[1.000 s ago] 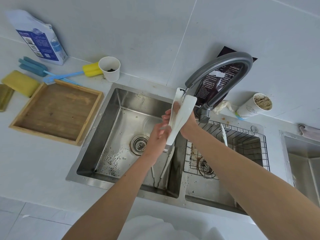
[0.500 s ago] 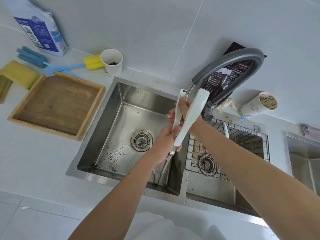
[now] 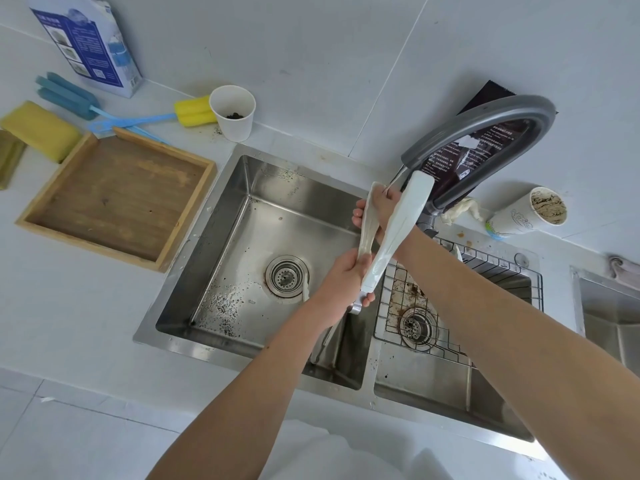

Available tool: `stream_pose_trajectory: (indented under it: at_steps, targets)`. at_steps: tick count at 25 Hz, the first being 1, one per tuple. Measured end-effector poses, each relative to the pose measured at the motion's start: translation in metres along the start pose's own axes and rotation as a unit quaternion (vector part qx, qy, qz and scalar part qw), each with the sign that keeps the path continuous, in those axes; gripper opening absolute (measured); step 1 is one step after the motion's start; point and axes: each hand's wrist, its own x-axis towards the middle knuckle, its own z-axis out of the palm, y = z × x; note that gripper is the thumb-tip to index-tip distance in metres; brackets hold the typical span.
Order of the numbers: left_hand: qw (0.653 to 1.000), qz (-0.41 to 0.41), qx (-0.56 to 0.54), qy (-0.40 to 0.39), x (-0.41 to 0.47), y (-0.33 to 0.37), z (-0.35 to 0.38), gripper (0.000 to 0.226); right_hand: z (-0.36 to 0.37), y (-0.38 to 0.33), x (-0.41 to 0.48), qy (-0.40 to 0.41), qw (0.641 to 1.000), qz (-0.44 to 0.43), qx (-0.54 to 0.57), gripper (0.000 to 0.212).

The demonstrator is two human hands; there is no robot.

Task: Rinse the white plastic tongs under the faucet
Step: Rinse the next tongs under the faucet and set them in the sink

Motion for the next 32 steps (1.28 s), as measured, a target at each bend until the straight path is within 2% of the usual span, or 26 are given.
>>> stream_pose_trajectory:
  at_steps: [4,6,9,10,12,14,15,16,18,20,23,25,26,27,29,32]
  targets:
    - [1.0,-0.009,-0.003,0.01,0.002,-0.005,-0.002,0.03,-0.01,0.01,-0.001,-0.057,0.998,-0.032,0.019,0.012]
    - [1.0,-0.009,0.011,0.006,0.0,-0.006,-0.003,0.03,-0.008,0.008,-0.004,-0.037,0.999,-0.018,0.007,0.018]
    - [0.999,-0.012,0.03,0.0,-0.004,-0.005,0.0,0.03,0.001,0.003,0.005,0.02,0.999,0.025,-0.024,0.046]
    - [0.999,-0.012,0.034,0.002,-0.005,-0.005,0.001,0.03,0.003,0.003,0.006,0.02,0.999,0.03,-0.026,0.048]
    - [0.999,-0.006,0.037,0.006,-0.005,-0.004,0.0,0.028,0.0,0.008,0.006,0.008,1.0,0.006,-0.025,0.034]
    - [0.999,0.004,0.032,0.008,-0.002,-0.003,-0.003,0.023,-0.006,0.014,0.004,-0.04,0.999,-0.013,0.004,0.018]
    - [0.999,0.007,0.029,0.01,-0.001,-0.002,-0.006,0.023,-0.009,0.018,0.003,-0.068,0.997,-0.004,0.025,0.017]
    - [1.0,0.009,0.027,0.012,0.001,-0.002,-0.008,0.025,-0.009,0.021,0.002,-0.081,0.996,0.01,0.026,0.021]
    - [1.0,0.013,0.022,0.011,0.003,-0.002,-0.009,0.028,-0.005,0.021,0.001,-0.052,0.997,0.039,-0.03,0.039]
    - [0.999,0.019,0.026,0.01,0.002,0.0,-0.009,0.029,0.002,0.017,0.002,-0.035,0.998,0.029,-0.046,0.044]
    - [0.999,0.022,0.042,0.005,0.002,0.004,-0.011,0.031,0.002,0.001,0.008,-0.056,0.996,0.0,0.076,0.032]
    - [0.998,0.022,0.053,-0.005,0.002,0.007,-0.01,0.03,-0.003,-0.006,0.012,-0.087,0.984,0.025,0.151,0.054]
    - [0.998,0.023,0.058,-0.009,0.003,0.01,-0.01,0.03,-0.003,-0.005,0.011,-0.089,0.985,0.034,0.144,0.062]
    - [0.998,0.023,0.06,-0.011,0.005,0.012,-0.011,0.03,-0.003,0.0,0.009,-0.076,0.991,0.031,0.104,0.061]
    - [0.998,0.021,0.051,-0.011,0.009,0.014,-0.012,0.031,-0.002,0.013,0.003,-0.065,0.997,0.018,0.048,0.045]
    - [0.998,0.015,0.061,-0.009,0.006,0.012,-0.014,0.03,-0.002,0.007,0.001,-0.062,0.995,0.017,0.078,0.031]
